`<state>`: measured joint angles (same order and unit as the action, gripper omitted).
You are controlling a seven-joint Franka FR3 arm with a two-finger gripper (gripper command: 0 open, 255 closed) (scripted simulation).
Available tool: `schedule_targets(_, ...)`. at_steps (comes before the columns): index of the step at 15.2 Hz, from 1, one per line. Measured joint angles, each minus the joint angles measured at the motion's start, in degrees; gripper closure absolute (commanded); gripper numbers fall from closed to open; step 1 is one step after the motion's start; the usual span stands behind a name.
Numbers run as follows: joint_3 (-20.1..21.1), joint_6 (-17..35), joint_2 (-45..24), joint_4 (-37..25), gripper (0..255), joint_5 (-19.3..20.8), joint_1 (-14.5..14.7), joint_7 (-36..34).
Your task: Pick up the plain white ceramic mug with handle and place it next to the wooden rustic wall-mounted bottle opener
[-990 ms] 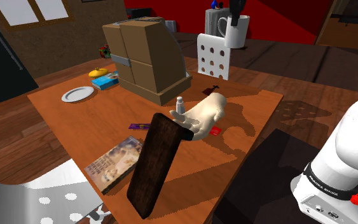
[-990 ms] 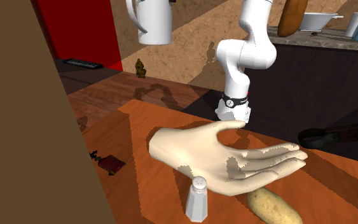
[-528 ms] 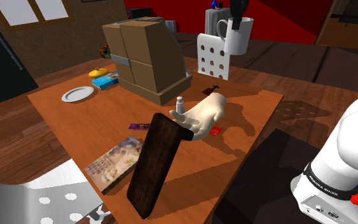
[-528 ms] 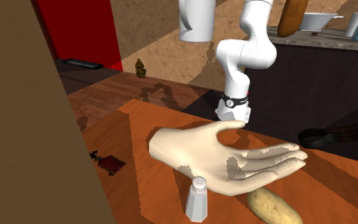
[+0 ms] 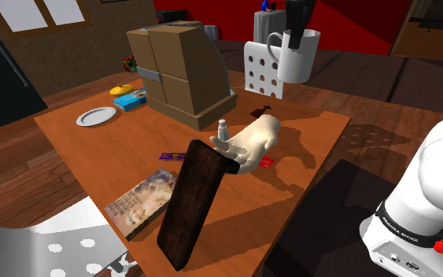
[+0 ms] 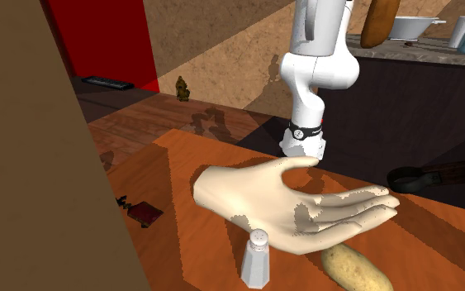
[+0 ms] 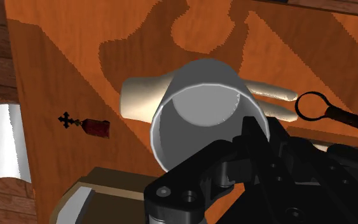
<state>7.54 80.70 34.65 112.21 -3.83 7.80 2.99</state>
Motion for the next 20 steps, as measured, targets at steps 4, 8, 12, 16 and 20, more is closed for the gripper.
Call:
schedule_targets(4, 4.1, -0.8, 2.5, 1.3, 255, -2.5, 1.3, -5.1)
schedule_targets(8, 8.0, -2.1, 3.7, 0.7, 255, -5.0, 2.5, -10.0)
schedule_targets(12, 9.2, 0.1, 5.2, 4.3, 255, -5.9, 2.9, -11.0)
schedule_targets(16, 9.4, 2.4, 6.6, 8.0, 255, -6.3, 3.2, -10.9)
schedule_targets(20, 9.7, 5.5, 8.0, 12.5, 255, -6.8, 3.5, -10.6)
